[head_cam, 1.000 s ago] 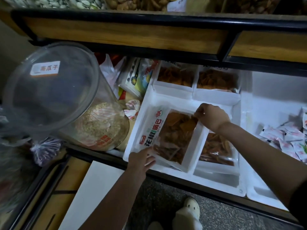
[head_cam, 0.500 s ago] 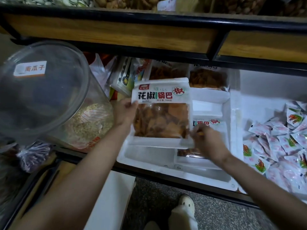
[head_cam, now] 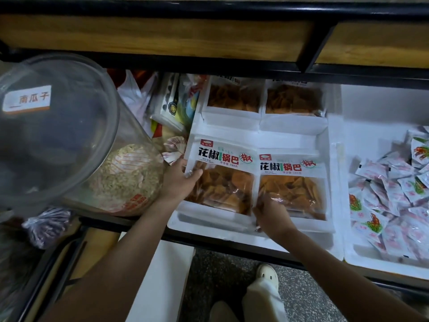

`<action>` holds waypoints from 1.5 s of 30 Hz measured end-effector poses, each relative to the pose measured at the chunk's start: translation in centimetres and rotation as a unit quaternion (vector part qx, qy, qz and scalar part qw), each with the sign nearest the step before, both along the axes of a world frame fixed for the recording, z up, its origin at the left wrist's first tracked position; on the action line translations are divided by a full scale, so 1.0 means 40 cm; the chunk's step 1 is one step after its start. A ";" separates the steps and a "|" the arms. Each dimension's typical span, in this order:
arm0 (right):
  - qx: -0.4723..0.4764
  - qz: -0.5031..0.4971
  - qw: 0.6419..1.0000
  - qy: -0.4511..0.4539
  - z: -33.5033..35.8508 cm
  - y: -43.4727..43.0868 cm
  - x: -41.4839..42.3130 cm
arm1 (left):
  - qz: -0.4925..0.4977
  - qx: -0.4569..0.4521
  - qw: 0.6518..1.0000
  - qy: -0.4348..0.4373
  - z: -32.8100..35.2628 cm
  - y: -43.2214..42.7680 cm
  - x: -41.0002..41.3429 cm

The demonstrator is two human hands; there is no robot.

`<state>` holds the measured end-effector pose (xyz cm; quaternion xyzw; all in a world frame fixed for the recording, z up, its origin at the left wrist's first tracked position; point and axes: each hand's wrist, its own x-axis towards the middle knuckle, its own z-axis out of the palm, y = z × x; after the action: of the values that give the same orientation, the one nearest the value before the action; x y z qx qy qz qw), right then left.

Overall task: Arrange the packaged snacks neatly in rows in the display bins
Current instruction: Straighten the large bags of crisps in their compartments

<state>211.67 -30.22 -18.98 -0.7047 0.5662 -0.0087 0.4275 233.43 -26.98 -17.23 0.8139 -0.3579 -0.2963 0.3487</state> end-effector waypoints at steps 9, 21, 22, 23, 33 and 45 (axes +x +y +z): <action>-0.084 0.115 0.990 0.018 0.010 0.044 0.008 | -0.027 0.064 0.995 -0.077 -0.067 0.045 -0.022; -0.167 -0.141 0.962 0.163 -0.014 -0.016 -0.256 | -0.392 0.144 0.846 -0.331 -0.075 0.066 -0.214; -0.139 -0.149 0.969 0.139 -0.018 -0.020 -0.274 | -0.395 0.136 0.844 -0.336 -0.076 0.068 -0.217; -0.115 -0.169 0.973 0.109 -0.021 -0.025 -0.287 | -0.401 0.121 0.844 -0.335 -0.077 0.070 -0.222; -0.035 -0.167 0.981 0.098 -0.039 -0.048 -0.357 | -0.426 -0.069 0.809 -0.399 -0.104 0.065 -0.378; -0.018 -0.143 0.983 0.114 -0.049 -0.011 -0.370 | -0.437 -0.072 0.796 -0.412 -0.116 0.079 -0.412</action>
<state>196.89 -30.64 -20.93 -0.6206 0.7060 0.0006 0.3412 216.97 -23.83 -21.87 0.5883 -0.8060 -0.0269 0.0595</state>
